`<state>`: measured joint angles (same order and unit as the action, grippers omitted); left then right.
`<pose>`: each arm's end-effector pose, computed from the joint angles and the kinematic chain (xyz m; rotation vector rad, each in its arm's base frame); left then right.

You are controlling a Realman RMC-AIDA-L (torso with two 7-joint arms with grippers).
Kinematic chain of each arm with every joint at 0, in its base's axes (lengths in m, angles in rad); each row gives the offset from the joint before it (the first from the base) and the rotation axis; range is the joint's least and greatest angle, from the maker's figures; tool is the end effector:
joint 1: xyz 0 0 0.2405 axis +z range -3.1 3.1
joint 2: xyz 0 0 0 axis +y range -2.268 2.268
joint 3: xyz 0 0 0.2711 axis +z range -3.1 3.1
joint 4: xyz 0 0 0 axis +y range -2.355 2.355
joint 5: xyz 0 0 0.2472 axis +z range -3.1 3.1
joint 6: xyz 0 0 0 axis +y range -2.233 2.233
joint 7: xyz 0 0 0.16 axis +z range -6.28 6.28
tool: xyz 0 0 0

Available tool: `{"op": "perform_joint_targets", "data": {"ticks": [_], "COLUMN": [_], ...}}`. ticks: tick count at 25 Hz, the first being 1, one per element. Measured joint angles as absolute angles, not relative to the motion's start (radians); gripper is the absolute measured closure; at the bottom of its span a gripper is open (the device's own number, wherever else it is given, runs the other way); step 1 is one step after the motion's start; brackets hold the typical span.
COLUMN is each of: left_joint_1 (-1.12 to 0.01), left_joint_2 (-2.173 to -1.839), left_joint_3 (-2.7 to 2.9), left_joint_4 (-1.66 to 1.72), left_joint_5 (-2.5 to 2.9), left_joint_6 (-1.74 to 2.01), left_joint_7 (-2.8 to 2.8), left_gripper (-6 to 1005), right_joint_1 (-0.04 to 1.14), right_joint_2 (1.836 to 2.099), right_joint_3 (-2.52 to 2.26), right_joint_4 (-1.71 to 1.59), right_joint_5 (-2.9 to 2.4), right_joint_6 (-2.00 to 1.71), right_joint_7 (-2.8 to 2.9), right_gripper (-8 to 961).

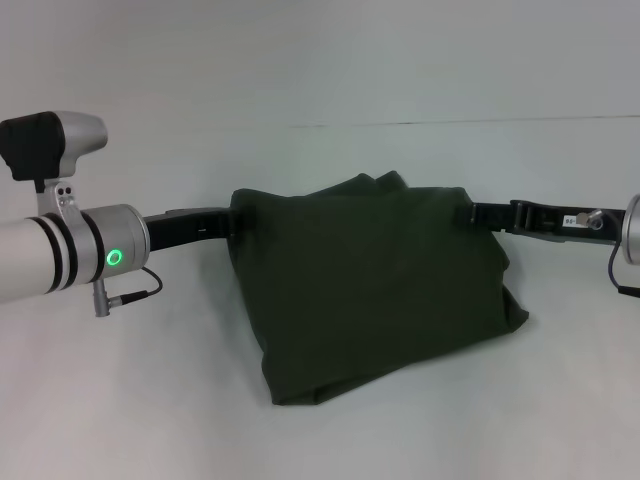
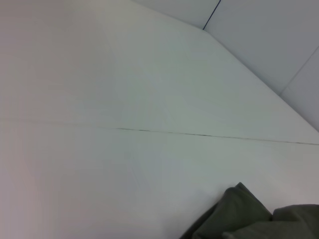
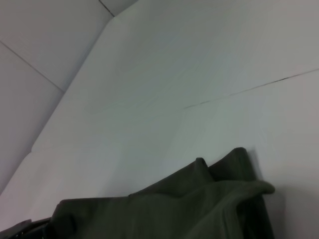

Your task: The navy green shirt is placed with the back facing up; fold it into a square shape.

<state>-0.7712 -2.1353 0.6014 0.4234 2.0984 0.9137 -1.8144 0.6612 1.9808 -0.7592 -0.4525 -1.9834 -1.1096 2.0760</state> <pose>-0.2774 0.4615 -0.0809 -2.2357 -1.2746 -0.5503 0.3178 0.4442 -0.0164 -2.1750 1.5474 0.6053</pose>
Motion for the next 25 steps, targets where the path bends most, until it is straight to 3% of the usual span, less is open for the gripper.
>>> {"op": "perform_joint_targets", "data": {"ticks": [7, 13, 23, 25], "left_joint_1": [-0.769, -0.768, -0.77, -0.77], "left_joint_2": [-2.131, -2.131, -2.131, -2.131], "left_joint_3": [0.596, 0.594, 0.594, 0.594], "left_joint_4": [0.423, 0.423, 0.423, 0.423], "left_joint_5": [2.098, 2.098, 2.098, 2.098], "left_joint_6": [0.904, 0.89, 0.889, 0.889], "left_joint_7": [-1.815, -1.815, -1.815, -1.815], "left_gripper": [904, 905, 904, 904], "right_joint_1": [0.661, 0.658, 0.666, 0.666], "right_joint_2": [1.99, 1.99, 1.991, 1.991], "right_joint_3": [-0.765, -0.771, -0.789, -0.789], "right_joint_4": [-0.451, -0.451, -0.434, -0.434], "right_joint_5": [-1.984, -1.985, -1.985, -1.985], "right_joint_6": [-1.105, -1.082, -1.055, -1.056], "right_joint_7": [2.069, 2.069, 2.069, 2.069], "right_gripper": [315, 478, 923, 924]}}
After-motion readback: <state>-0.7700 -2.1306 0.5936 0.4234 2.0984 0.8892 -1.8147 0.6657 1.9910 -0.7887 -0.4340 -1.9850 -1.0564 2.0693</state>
